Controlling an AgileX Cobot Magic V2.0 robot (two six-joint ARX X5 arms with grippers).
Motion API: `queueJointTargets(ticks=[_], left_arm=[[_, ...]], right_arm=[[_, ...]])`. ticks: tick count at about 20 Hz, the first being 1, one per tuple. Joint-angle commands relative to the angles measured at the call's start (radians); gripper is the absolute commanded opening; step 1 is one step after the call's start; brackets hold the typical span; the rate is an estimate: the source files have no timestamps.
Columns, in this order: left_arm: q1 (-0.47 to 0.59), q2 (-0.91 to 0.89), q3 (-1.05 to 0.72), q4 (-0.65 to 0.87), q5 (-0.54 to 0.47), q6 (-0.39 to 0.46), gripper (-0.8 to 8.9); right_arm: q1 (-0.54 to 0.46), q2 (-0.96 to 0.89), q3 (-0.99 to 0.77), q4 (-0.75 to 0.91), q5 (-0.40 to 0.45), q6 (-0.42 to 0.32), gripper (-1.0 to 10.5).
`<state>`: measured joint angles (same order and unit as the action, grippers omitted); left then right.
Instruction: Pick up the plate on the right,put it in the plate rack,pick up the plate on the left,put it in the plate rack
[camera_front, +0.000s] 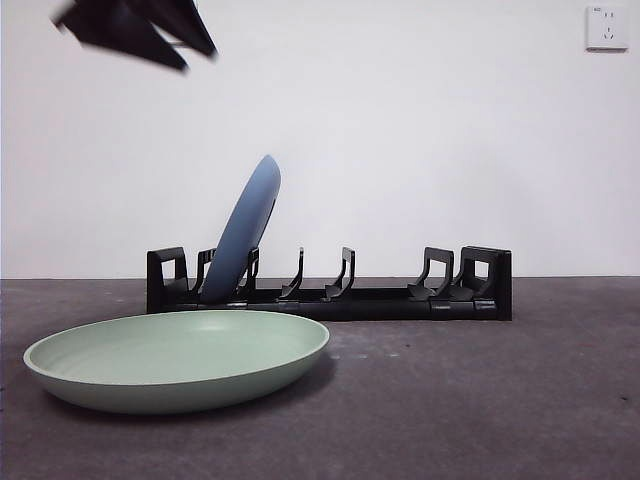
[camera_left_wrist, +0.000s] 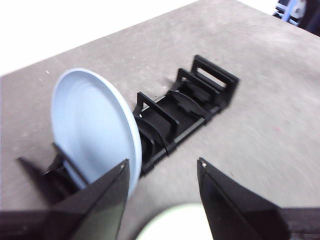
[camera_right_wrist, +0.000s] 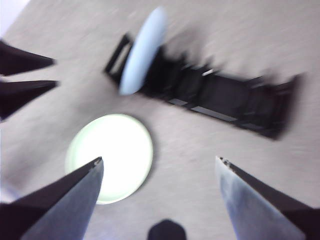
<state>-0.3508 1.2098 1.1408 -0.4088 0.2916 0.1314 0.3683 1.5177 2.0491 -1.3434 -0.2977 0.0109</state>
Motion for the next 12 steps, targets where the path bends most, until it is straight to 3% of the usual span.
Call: queueJointTargets(ticks=[1,3,7,10,12], left_arm=[[0.0,-0.118,0.0,-0.121,0.003,0.127,2.3],[-0.005,-0.213,0.0,-0.227,0.003,0.201,2.3],[-0.024,-0.351,0.0,-0.415,0.003,0.263,2.38],[-0.024,-0.415,0.0,-0.505,0.003,0.285,4.87],[-0.026,-0.442,0.0,-0.543,0.003,0.294,4.85]], right_arm=[[0.028,0.065,-0.007,0.009,-0.012,-0.005,3.8],[0.052,0.133,-0.007,0.007,-0.011,-0.012,3.8],[0.111,0.287,-0.009,0.009,-0.008,-0.016,3.8],[0.156,0.407,-0.011,0.011,0.003,-0.023,3.8],[0.182,0.478,-0.016,0.014,0.042,-0.023,3.8]])
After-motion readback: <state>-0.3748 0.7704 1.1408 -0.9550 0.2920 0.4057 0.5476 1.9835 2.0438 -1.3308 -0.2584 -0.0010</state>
